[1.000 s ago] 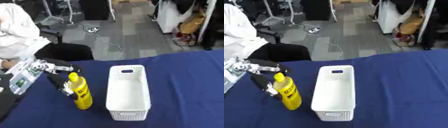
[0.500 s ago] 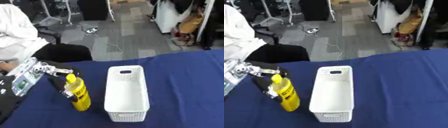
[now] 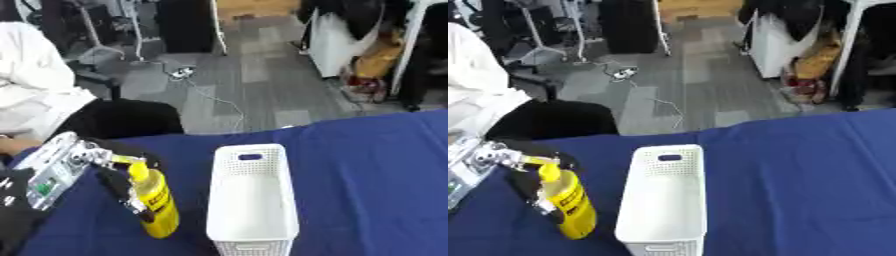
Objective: Pick up objects on the table and place them in the box.
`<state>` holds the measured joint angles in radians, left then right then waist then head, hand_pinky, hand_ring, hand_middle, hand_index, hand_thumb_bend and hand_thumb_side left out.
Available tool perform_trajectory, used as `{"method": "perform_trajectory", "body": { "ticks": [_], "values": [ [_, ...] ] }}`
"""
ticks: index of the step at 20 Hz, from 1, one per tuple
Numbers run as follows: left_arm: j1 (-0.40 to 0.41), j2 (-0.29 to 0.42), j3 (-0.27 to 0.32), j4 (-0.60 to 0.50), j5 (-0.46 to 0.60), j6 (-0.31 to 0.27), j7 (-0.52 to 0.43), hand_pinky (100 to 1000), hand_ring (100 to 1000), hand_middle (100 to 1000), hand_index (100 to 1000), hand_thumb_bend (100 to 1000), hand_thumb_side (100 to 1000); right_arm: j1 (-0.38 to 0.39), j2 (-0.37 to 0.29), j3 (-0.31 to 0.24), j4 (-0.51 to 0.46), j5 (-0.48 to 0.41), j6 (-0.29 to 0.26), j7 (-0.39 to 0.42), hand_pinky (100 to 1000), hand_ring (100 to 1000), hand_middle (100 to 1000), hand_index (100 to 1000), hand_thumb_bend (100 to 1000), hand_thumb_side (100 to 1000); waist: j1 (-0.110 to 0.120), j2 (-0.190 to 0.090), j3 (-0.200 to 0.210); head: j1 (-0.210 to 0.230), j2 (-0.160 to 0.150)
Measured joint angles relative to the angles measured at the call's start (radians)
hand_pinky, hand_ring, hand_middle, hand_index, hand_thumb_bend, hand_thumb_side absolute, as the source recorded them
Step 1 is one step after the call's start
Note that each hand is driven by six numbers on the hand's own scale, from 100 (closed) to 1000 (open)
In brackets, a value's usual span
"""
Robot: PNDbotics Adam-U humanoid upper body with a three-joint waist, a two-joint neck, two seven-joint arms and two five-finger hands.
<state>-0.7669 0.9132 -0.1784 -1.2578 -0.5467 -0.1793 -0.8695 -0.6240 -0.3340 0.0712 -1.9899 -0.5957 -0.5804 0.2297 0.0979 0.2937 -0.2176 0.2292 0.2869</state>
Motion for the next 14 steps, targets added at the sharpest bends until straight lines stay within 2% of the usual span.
{"method": "perform_trajectory", "body": {
  "ticks": [8, 14],
  "values": [
    [0.001, 0.0, 0.0, 0.014, -0.01, 0.0, 0.0, 825, 922, 1000, 1000, 853, 653, -0.008, 0.001, 0.0, 0.0, -0.001, 0.0, 0.0, 299, 371, 479, 670, 100, 946, 0.0, 0.004, -0.005, 0.0, -0.013],
    [0.001, -0.001, 0.0, 0.024, -0.009, 0.0, 0.0, 799, 890, 1000, 1000, 843, 646, -0.008, 0.001, 0.0, 0.0, -0.005, 0.0, -0.001, 299, 371, 479, 670, 100, 946, 0.0, 0.006, -0.007, 0.001, -0.013]
  ]
}}
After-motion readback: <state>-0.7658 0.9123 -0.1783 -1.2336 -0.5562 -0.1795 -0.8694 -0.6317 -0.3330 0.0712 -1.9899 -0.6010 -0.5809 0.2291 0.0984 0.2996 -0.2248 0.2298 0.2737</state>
